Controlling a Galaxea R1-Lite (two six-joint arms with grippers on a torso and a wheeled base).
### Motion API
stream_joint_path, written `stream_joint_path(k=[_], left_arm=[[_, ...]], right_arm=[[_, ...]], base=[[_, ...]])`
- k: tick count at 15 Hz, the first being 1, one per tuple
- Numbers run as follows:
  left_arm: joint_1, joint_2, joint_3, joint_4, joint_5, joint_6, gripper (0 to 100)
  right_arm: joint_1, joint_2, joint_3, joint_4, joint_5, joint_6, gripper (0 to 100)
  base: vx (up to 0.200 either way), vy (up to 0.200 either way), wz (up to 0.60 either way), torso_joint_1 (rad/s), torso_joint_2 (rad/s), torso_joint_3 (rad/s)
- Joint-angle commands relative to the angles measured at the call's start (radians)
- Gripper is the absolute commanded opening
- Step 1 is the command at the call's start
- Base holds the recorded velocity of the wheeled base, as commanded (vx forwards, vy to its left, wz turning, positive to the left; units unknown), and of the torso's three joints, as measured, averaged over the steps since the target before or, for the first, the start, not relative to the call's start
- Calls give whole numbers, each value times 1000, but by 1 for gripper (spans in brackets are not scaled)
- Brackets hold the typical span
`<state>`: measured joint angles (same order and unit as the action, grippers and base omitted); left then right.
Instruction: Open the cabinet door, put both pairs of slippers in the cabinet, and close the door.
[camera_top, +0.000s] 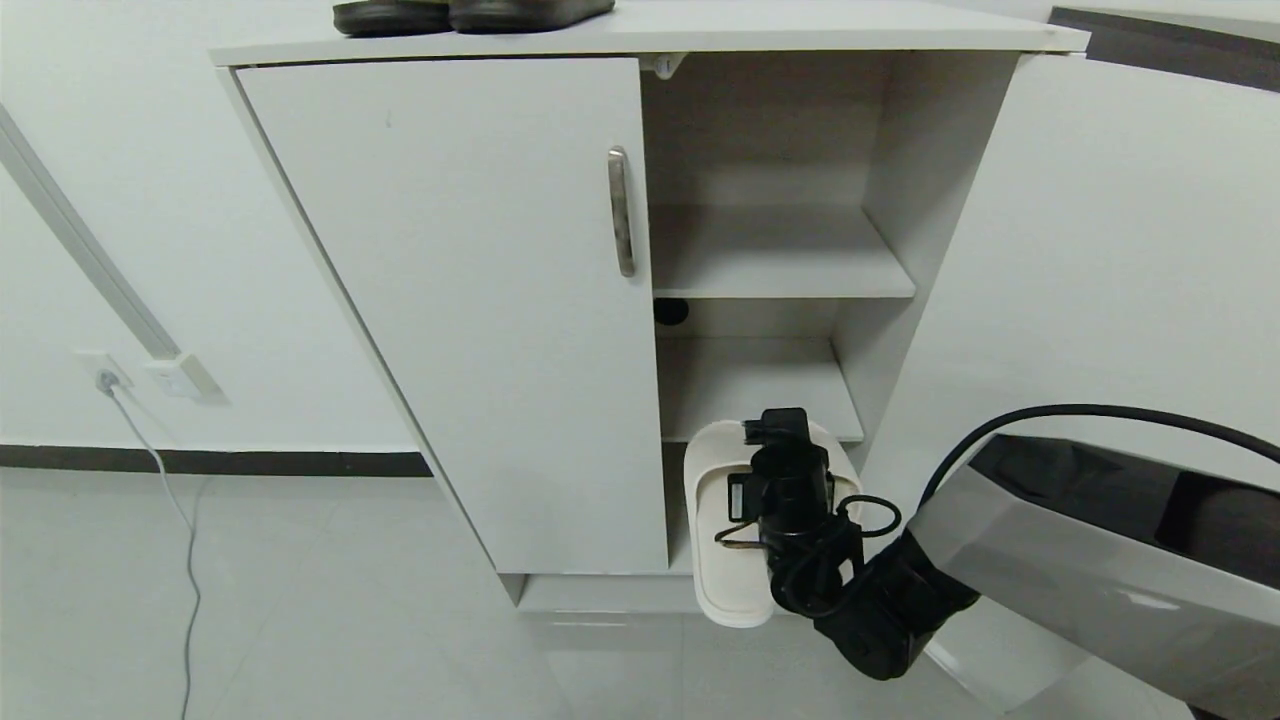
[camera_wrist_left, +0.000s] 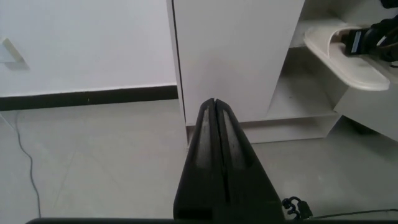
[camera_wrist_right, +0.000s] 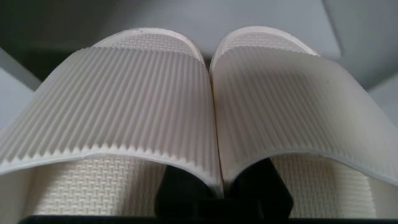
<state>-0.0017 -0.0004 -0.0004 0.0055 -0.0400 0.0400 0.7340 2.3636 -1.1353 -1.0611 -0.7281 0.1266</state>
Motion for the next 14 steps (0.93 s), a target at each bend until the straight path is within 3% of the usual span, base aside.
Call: stream_joint_path(k=[1, 3, 9, 14], left_arm=[[0, 2, 0, 1, 0, -2, 0], [0, 2, 0, -1, 0, -5, 0], [0, 2, 0, -1, 2, -6, 0], [0, 2, 0, -1, 2, -6, 0]], right_arm=[[-1, 28, 35, -117, 1, -73, 0], [-8, 71, 42, -238, 4, -140, 0], [-19, 77, 31, -237, 6, -140, 0], [-25, 83, 29, -237, 6, -140, 0]], base=[[0, 0, 0, 0, 0, 0], [0, 0, 0, 0, 0, 0], [0, 0, 0, 0, 0, 0], [200, 0, 0, 1, 1, 3]])
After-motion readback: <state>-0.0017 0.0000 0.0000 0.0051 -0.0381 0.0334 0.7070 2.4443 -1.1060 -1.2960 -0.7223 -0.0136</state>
